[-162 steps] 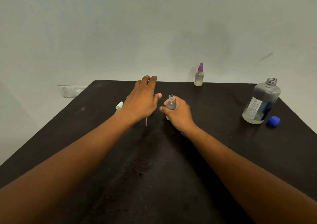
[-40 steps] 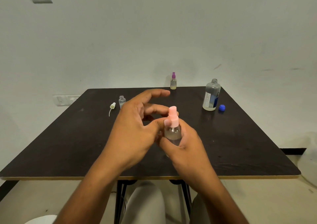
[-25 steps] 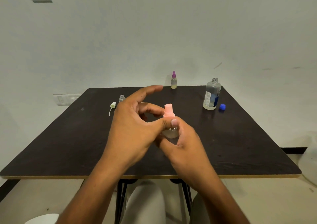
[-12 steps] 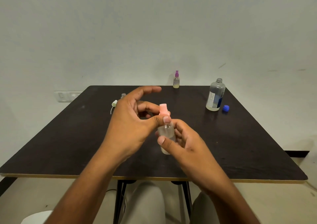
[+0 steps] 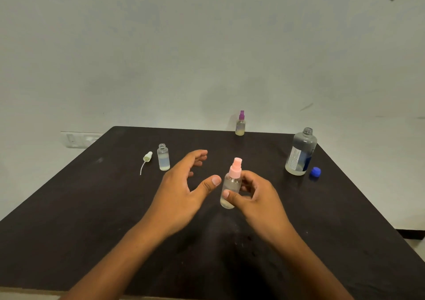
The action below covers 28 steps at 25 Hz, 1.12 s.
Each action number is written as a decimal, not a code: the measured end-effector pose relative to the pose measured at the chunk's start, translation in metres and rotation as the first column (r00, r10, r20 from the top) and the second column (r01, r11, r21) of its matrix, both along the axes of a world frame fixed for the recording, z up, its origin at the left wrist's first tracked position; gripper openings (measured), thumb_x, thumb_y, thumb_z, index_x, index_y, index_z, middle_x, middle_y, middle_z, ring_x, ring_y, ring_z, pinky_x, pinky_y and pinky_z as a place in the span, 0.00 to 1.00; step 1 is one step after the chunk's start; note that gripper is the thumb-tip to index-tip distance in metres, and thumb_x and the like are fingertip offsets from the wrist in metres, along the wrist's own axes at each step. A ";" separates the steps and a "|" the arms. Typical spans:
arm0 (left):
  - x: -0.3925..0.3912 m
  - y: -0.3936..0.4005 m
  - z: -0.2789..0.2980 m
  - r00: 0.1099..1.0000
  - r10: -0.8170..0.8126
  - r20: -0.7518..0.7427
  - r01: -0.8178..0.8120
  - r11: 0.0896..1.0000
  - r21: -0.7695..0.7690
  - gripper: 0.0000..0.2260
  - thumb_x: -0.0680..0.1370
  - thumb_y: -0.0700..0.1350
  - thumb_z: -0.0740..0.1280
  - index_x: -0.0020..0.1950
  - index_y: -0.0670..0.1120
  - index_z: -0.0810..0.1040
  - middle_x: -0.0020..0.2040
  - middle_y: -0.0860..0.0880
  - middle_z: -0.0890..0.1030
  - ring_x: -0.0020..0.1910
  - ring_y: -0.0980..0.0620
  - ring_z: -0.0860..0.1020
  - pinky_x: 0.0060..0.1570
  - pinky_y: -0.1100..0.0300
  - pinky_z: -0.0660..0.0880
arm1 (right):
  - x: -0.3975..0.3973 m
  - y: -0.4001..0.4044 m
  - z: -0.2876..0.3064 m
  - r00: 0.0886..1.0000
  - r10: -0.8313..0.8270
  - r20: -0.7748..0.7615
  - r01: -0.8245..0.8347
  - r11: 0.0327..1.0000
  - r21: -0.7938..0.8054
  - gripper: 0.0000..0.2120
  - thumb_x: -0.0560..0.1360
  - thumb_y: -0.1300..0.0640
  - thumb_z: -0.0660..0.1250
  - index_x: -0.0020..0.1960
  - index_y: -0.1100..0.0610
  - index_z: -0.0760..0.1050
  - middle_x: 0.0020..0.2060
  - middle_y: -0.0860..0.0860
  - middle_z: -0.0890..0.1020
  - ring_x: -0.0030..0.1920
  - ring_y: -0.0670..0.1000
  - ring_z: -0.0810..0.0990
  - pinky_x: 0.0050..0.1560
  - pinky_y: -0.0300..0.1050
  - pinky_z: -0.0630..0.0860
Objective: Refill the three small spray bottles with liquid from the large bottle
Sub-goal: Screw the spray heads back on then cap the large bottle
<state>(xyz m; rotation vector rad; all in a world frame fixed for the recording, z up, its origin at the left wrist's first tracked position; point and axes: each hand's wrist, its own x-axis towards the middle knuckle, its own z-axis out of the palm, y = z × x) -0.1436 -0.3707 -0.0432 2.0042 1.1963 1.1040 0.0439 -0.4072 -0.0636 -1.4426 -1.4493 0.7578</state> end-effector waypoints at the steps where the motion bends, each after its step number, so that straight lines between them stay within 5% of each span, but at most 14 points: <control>1: 0.002 0.013 -0.005 0.999 -0.005 -0.032 0.004 1.000 -0.015 0.33 0.73 0.67 0.65 0.76 0.59 0.66 0.71 0.61 0.73 0.70 0.64 0.71 0.71 0.53 0.72 | 0.004 0.019 -0.002 1.000 -0.009 0.022 0.009 1.000 -0.001 0.18 0.75 0.54 0.76 0.63 0.46 0.77 0.54 0.39 0.83 0.55 0.40 0.81 0.53 0.33 0.75; 4: 0.010 0.050 -0.014 0.994 -0.028 -0.108 0.024 0.999 -0.033 0.38 0.71 0.72 0.61 0.79 0.59 0.61 0.76 0.60 0.69 0.74 0.61 0.67 0.74 0.52 0.68 | 0.015 0.077 -0.008 0.996 -0.037 0.085 0.037 0.999 0.002 0.18 0.74 0.54 0.77 0.62 0.48 0.78 0.54 0.41 0.82 0.54 0.42 0.81 0.52 0.32 0.74; 14: 0.049 0.189 -0.033 0.983 -0.008 -0.182 0.002 0.999 -0.037 0.38 0.79 0.63 0.65 0.83 0.53 0.52 0.83 0.53 0.58 0.81 0.53 0.57 0.78 0.48 0.62 | 0.034 0.271 -0.025 0.983 -0.136 0.121 0.132 0.990 0.038 0.16 0.75 0.58 0.75 0.63 0.56 0.79 0.51 0.48 0.83 0.48 0.44 0.80 0.45 0.31 0.72; 19: 0.054 0.226 -0.046 0.979 0.005 -0.203 -0.014 0.999 -0.042 0.37 0.80 0.62 0.64 0.83 0.52 0.53 0.83 0.52 0.58 0.81 0.52 0.56 0.76 0.53 0.60 | 0.036 0.344 -0.036 0.967 -0.191 0.167 0.179 0.980 0.084 0.18 0.76 0.58 0.75 0.64 0.59 0.79 0.55 0.52 0.84 0.55 0.52 0.82 0.58 0.44 0.77; 28: 0.055 0.245 -0.058 0.971 -0.019 -0.239 0.009 0.999 -0.041 0.35 0.81 0.60 0.64 0.83 0.51 0.55 0.82 0.53 0.60 0.80 0.53 0.58 0.75 0.55 0.60 | 0.032 0.402 -0.050 0.946 -0.213 0.246 0.202 0.977 0.071 0.18 0.78 0.59 0.72 0.67 0.59 0.76 0.61 0.54 0.82 0.60 0.54 0.80 0.60 0.45 0.74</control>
